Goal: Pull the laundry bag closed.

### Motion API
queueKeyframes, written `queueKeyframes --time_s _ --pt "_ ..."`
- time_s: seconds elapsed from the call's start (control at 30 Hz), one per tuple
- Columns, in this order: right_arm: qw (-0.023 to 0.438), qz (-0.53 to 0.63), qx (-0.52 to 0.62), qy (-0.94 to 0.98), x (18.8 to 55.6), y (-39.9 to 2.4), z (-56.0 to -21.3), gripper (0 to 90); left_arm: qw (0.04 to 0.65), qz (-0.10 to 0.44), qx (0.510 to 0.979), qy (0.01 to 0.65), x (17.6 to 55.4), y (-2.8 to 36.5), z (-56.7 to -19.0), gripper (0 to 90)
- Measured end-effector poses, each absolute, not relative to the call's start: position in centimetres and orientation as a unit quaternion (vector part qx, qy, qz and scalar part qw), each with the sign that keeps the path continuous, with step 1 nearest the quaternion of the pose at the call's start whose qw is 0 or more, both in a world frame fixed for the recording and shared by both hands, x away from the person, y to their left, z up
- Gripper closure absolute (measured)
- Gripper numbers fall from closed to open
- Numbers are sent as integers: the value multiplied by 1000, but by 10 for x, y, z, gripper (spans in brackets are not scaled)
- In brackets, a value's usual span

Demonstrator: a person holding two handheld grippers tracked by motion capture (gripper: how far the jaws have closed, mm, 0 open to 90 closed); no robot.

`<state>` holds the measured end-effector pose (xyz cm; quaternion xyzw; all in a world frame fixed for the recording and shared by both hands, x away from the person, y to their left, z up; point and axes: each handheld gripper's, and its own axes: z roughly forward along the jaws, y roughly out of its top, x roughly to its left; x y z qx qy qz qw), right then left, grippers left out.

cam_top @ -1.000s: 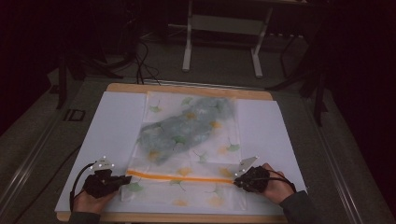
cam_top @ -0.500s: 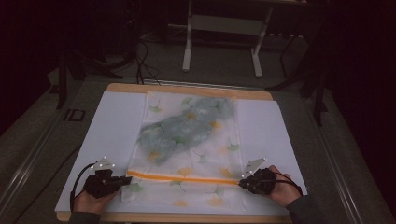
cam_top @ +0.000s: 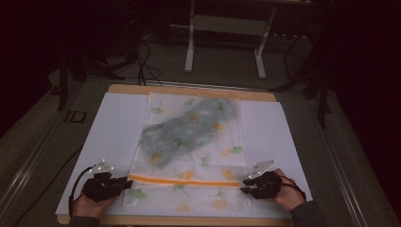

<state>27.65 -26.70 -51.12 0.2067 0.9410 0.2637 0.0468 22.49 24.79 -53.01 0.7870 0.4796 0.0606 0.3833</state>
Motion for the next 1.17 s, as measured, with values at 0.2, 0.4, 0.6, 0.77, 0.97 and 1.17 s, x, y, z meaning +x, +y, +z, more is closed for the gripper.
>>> queueKeyframes --time_s 0.2,0.4,0.6,0.77,0.97,1.17 --pt "58 291 239 924 281 -276 -512 602 399 78 775 483 222 254 -525 686" --pt "69 321 276 903 285 -285 -513 567 403 89 766 492 221 256 -525 655" --pt "84 346 318 879 288 -292 -516 553 405 110 756 502 221 258 -525 640" --pt "103 364 361 853 288 -301 -524 542 398 142 739 525 221 262 -526 621" --pt "129 359 403 832 291 -310 -530 515 367 192 731 542 227 264 -532 586" --pt "167 347 424 820 295 -307 -535 431 335 223 717 569 235 266 -540 482"
